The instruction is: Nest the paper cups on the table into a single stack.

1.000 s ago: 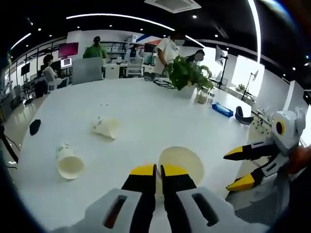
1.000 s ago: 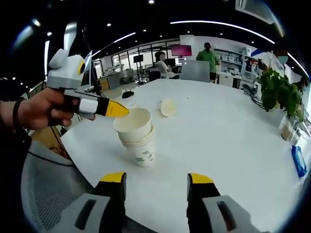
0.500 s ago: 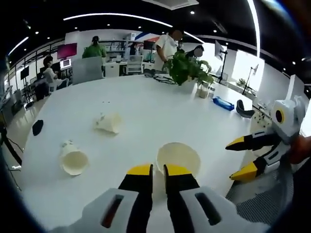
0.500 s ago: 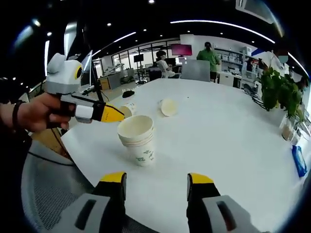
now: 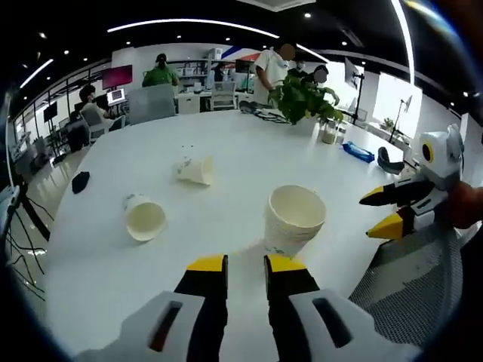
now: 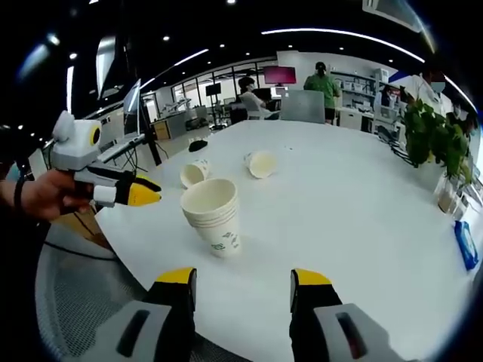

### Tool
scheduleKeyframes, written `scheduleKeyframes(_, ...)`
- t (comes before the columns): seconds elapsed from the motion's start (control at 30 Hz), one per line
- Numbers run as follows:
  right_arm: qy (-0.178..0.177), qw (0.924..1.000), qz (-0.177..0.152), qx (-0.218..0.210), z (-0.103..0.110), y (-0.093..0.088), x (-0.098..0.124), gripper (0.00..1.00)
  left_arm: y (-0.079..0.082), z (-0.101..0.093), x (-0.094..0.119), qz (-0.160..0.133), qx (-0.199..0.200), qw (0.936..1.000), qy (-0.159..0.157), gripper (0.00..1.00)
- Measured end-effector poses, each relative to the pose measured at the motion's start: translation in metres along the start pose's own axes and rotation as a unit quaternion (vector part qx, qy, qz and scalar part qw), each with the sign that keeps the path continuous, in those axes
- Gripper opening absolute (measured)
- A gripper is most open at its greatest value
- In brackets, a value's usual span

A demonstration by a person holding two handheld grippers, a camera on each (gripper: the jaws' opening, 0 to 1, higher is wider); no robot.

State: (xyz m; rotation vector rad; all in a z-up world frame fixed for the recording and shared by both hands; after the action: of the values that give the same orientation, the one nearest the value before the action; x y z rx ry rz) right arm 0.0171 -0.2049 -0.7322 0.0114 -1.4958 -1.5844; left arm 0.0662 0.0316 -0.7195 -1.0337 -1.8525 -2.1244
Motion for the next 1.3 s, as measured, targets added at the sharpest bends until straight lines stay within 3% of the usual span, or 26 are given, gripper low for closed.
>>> scheduleKeyframes(0.23,-0.002,0.9996,-0.010,-0.025,-0.007,0.002,0.003,0.48,-0.019,0.012,0.016,0.009,0.016,0.9998,0.012,0.23)
scheduleKeyframes(0.43,-0.009,0.9998,-0.004,-0.019,-0.021,0.006,0.003,0.48,-0.033,0.018,0.023,0.016,0.024,0.9995,0.011,0.31)
scheduleKeyframes(0.53,-0.016,0.9997,-0.009,-0.016,-0.036,0.016,0.007,0.48,-0.040,0.021,0.025,0.022,0.032,0.9992,0.006,0.32)
scheduleKeyframes(0.67,-0.023,0.9997,-0.011,-0.005,-0.050,0.030,0.006,0.48,-0.035,0.019,0.028,0.018,0.039,0.9991,0.003,0.35)
scheduleKeyframes(0.9,-0.021,0.9995,-0.010,0.020,-0.073,0.056,-0.004,0.48,-0.037,0.016,0.025,0.019,0.031,0.9993,-0.003,0.32)
scheduleKeyframes(1.3,-0.002,0.9986,-0.002,0.052,-0.080,0.082,-0.032,0.48,-0.036,0.019,0.024,0.006,0.024,0.9997,0.006,0.33)
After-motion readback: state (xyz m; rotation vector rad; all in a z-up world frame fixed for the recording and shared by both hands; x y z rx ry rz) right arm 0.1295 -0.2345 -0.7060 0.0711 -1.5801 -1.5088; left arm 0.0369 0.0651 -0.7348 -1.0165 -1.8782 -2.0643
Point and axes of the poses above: the point that each gripper's makers call its tool centre point, and the gripper's own axes: x roughly backward along the fingers, z roughly to its left, y roughly out of its top, the point moved 6 cm from there along x, roughly backward along the fingers, and after that the axes turned 12 degrees about y, right-handed, at the moved point
